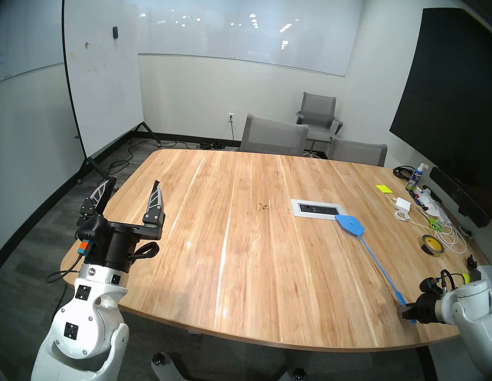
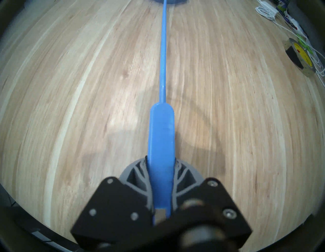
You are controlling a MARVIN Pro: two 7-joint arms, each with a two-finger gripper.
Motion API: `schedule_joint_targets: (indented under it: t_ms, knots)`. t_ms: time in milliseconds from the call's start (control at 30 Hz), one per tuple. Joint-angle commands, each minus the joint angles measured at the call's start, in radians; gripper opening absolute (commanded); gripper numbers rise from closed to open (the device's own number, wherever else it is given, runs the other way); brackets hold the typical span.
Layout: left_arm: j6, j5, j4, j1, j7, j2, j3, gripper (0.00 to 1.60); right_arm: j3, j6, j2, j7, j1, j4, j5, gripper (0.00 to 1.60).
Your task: Swat a bug on table
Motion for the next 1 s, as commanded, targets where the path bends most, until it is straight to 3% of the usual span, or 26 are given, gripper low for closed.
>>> schedule_joint_targets:
  t_ms: [0, 33, 67, 167, 233, 267, 733, 967]
  knots:
    - [-0.002, 0.000, -0.023, -0.001, -0.001, 0.001, 0.001, 1.60, 0.007, -0.005, 0.011, -0.021, 0.037, -0.003, -0.005, 0.77]
    - [-0.002, 0.000, -0.023, -0.001, -0.001, 0.001, 0.001, 1.60, 0.006, -0.006, 0.011, -0.024, 0.037, -0.002, -0.004, 0.98]
    - [-0.002, 0.000, -0.023, -0.001, -0.001, 0.001, 0.001, 1.60, 0.006, -0.006, 0.011, -0.024, 0.037, -0.002, -0.004, 0.98]
    - [-0.002, 0.000, -0.024, -0.001, -0.001, 0.001, 0.001, 1.60, 0.018, -0.014, 0.009, -0.030, 0.026, -0.008, -0.009, 1.29]
    - [-0.002, 0.000, -0.024, -0.001, -0.001, 0.001, 0.001, 1.60, 0.022, -0.016, 0.009, -0.032, 0.022, -0.010, -0.010, 1.32]
    - [-0.002, 0.000, -0.024, -0.001, -0.001, 0.001, 0.001, 1.60, 0.030, -0.018, 0.008, -0.032, 0.017, -0.014, -0.010, 1.49]
    - [-0.002, 0.000, -0.024, 0.000, -0.001, 0.001, 0.001, 1.60, 0.127, -0.020, -0.019, -0.011, -0.058, -0.062, -0.012, 1.60]
    - [-0.002, 0.000, -0.023, -0.001, -0.001, 0.001, 0.001, 1.60, 0.243, -0.049, -0.084, 0.038, -0.151, -0.122, -0.014, 1.60]
